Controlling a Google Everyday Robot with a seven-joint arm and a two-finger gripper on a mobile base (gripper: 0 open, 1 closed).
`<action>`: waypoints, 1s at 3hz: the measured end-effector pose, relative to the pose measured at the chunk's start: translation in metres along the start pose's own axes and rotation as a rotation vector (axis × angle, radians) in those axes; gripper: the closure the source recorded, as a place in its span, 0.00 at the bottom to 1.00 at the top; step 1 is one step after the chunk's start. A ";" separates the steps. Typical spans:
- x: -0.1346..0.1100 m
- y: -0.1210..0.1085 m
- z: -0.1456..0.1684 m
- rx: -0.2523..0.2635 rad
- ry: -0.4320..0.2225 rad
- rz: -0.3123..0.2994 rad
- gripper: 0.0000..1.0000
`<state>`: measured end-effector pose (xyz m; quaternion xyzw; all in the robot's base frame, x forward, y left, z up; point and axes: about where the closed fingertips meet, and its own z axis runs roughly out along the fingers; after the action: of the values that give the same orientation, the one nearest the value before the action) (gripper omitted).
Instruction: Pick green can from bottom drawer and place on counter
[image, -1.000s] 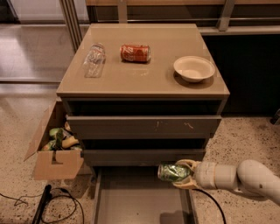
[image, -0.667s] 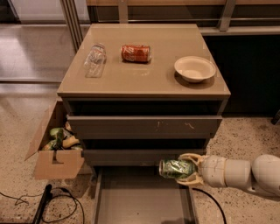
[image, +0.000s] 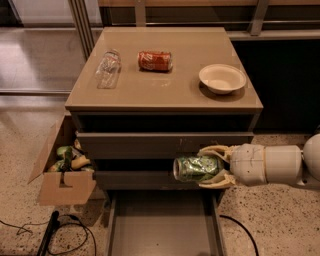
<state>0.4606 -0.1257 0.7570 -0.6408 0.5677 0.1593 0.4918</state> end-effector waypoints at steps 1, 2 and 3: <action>0.000 0.000 0.000 0.000 0.000 0.000 1.00; -0.012 -0.017 0.013 0.025 0.002 0.003 1.00; -0.027 -0.062 0.028 0.081 0.027 0.007 1.00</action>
Offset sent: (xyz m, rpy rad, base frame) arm 0.0406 0.0326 0.0276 0.0182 -0.0311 -0.0633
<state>0.5173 -0.0962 0.7925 -0.6203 0.5825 0.1290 0.5092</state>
